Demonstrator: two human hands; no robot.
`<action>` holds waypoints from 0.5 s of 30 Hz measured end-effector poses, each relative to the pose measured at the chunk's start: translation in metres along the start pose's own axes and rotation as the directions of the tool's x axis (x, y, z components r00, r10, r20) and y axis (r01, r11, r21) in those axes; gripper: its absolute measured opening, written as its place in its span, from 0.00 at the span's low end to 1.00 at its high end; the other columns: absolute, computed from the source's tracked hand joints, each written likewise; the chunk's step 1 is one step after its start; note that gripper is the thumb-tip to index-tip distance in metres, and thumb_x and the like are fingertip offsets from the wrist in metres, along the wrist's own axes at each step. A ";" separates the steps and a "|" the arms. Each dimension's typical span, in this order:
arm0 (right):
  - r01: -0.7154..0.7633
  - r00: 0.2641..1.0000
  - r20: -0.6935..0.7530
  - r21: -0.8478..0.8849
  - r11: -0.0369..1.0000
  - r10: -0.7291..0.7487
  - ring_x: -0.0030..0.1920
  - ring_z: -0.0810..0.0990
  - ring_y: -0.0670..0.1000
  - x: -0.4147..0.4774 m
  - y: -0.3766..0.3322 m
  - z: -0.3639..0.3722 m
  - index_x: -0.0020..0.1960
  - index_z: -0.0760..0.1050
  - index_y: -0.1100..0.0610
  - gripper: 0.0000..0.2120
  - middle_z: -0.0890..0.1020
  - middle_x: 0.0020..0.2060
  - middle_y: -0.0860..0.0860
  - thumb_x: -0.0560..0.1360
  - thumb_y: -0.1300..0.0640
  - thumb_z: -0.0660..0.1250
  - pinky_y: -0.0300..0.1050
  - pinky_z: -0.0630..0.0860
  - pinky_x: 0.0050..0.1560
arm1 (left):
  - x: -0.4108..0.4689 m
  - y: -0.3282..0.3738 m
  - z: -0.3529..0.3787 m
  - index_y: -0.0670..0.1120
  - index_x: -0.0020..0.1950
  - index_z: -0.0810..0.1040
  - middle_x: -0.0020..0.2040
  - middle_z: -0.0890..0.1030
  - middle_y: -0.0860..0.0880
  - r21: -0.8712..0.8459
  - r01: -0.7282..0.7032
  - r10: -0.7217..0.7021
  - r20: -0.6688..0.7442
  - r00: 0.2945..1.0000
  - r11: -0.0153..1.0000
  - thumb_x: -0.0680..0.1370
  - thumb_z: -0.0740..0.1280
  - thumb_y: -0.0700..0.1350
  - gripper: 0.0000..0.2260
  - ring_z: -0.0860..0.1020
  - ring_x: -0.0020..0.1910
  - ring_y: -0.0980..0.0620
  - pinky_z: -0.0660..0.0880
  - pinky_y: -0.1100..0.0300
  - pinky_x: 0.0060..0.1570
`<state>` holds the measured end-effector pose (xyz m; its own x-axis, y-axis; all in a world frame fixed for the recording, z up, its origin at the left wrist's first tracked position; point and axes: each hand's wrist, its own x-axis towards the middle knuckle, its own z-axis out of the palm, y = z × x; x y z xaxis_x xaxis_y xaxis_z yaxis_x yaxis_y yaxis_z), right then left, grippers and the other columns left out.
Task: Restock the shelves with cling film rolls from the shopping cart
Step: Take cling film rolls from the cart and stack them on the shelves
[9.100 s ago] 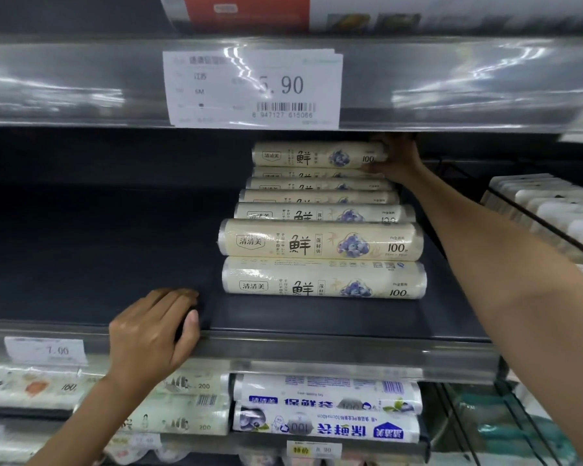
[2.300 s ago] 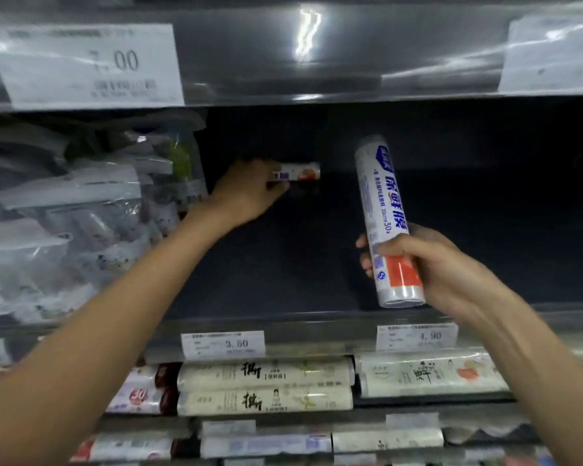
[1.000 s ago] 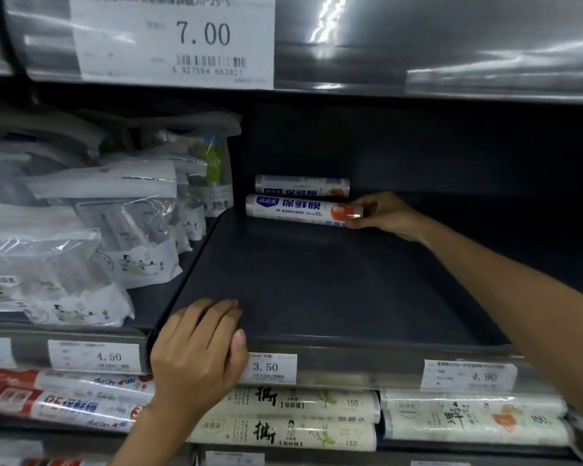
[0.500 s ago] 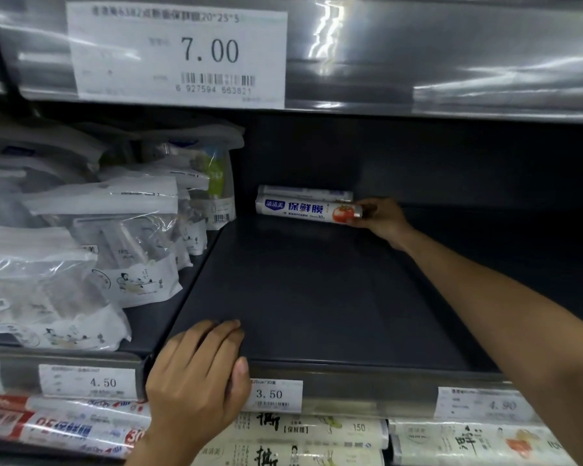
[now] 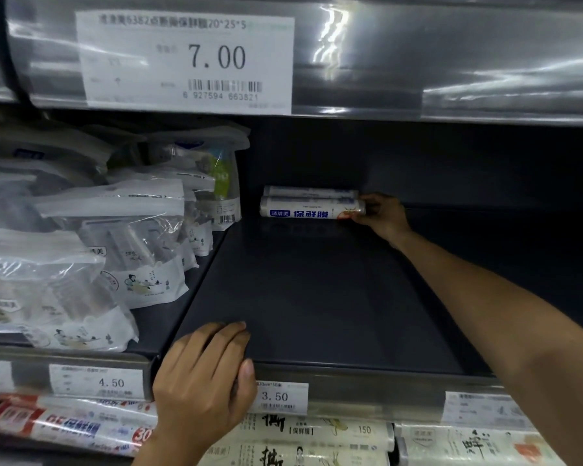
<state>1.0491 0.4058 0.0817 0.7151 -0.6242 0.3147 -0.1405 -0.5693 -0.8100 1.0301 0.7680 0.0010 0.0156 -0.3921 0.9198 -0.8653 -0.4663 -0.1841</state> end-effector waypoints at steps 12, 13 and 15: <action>-0.003 1.000 -0.010 -0.062 0.998 0.003 0.61 0.76 0.54 0.012 0.004 0.009 0.65 0.73 0.63 0.21 0.78 0.61 0.59 0.73 0.60 0.71 0.40 0.70 0.63 | 0.000 0.000 0.000 0.40 0.39 0.84 0.43 0.84 0.46 0.020 0.014 -0.014 -0.001 1.000 1.000 0.79 0.54 0.45 0.21 0.80 0.42 0.47 0.72 0.57 0.41; -0.009 1.000 -0.003 -0.071 0.997 0.009 0.61 0.76 0.54 0.013 0.004 0.009 0.65 0.73 0.62 0.21 0.78 0.61 0.59 0.73 0.60 0.70 0.42 0.70 0.64 | 0.000 0.000 0.000 0.40 0.39 0.84 0.42 0.84 0.46 0.021 0.016 -0.016 -0.002 1.000 1.000 0.79 0.54 0.45 0.21 0.80 0.42 0.48 0.72 0.57 0.41; -0.022 1.000 0.001 -0.069 0.997 0.023 0.62 0.76 0.54 0.013 0.005 0.009 0.65 0.73 0.62 0.21 0.78 0.61 0.58 0.73 0.59 0.71 0.43 0.70 0.65 | 0.000 0.000 0.000 0.40 0.39 0.84 0.42 0.84 0.46 0.023 0.018 -0.018 -0.002 1.000 1.000 0.79 0.54 0.45 0.21 0.80 0.41 0.47 0.72 0.57 0.41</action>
<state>1.0640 0.3997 0.0774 0.7127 -0.6362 0.2956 -0.2035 -0.5908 -0.7808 1.0303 0.7679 0.0015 0.0297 -0.3819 0.9237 -0.8529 -0.4916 -0.1758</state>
